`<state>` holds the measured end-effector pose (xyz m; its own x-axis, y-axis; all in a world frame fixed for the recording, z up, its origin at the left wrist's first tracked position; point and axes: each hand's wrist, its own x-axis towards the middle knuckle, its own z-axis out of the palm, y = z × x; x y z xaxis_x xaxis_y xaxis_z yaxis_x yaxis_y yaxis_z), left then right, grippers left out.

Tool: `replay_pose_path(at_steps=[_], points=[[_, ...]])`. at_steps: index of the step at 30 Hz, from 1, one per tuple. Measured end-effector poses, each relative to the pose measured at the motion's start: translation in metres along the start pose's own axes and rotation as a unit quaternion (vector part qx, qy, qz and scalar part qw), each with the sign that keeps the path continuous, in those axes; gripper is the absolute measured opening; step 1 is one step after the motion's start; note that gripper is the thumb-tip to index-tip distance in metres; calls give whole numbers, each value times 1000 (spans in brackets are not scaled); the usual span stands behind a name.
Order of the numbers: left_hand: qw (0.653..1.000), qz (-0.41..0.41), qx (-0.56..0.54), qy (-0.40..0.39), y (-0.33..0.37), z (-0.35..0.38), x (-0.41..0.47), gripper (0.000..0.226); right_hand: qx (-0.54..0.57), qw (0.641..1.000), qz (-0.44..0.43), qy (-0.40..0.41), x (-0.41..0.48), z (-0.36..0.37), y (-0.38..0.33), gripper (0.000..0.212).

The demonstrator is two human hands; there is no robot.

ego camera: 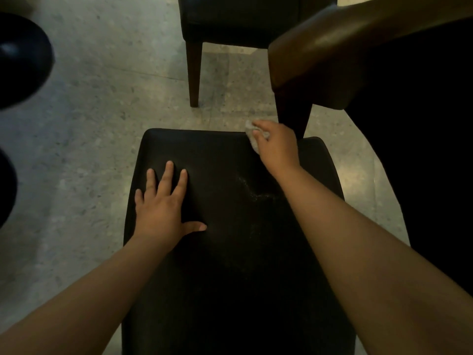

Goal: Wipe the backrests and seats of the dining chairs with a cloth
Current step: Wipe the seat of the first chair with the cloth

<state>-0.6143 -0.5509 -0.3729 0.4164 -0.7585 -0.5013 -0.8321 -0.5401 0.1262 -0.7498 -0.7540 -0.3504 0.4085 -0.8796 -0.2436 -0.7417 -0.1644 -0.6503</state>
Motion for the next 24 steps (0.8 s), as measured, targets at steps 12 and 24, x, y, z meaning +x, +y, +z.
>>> replay_pose_path(at_steps=[12, 24], points=[[1000, 2, -3, 2, 2, 0, -1, 126, 23, 996, -42, -79, -63, 16, 3, 33], [1000, 5, -8, 4, 1, 1, -1, 125, -28, 998, -43, -26, -19, 31, -21, 32]])
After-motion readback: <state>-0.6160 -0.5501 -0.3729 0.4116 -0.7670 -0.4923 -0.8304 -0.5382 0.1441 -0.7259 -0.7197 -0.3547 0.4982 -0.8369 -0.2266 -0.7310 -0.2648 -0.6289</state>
